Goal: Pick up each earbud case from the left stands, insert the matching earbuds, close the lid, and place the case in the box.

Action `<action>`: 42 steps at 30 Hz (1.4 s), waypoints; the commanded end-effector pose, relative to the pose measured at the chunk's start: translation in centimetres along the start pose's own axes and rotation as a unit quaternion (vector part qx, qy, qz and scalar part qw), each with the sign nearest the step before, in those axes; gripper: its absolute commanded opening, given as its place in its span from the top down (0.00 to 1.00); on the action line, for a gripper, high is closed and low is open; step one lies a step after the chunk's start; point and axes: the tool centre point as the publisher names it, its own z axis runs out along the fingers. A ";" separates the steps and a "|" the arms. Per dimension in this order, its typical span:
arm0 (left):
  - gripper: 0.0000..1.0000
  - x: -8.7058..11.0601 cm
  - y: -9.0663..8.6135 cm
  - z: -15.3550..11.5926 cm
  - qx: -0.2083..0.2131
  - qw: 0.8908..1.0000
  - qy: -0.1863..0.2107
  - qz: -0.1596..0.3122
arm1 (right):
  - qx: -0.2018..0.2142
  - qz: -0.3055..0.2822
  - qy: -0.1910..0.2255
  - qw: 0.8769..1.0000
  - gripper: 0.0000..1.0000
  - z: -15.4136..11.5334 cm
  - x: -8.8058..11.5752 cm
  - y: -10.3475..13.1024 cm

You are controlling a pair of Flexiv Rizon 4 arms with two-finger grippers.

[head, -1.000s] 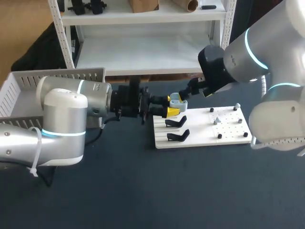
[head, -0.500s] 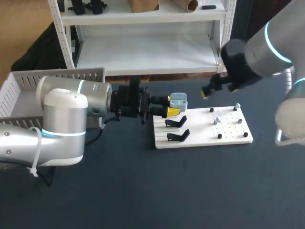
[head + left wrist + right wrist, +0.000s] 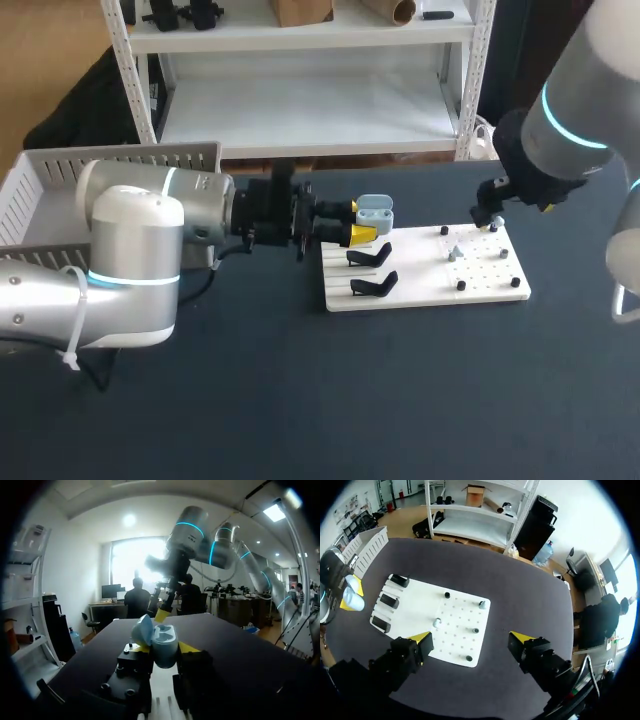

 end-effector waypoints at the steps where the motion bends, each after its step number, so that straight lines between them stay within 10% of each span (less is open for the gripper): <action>1: 1.00 0.1 -0.1 0.0 -0.002 1.000 -0.001 0.001 | 0.019 0.000 0.013 1.000 0.02 1.4 -0.5 -0.2; 20: 1.00 0.1 -0.1 0.0 -0.002 1.000 -0.001 0.001 | -0.011 -0.043 0.065 0.997 0.50 6.5 -1.8 -1.9; 42: 1.00 0.1 -0.1 0.0 -0.002 1.000 -0.001 0.001 | 0.036 -0.052 0.056 0.996 0.53 9.0 -2.1 -2.1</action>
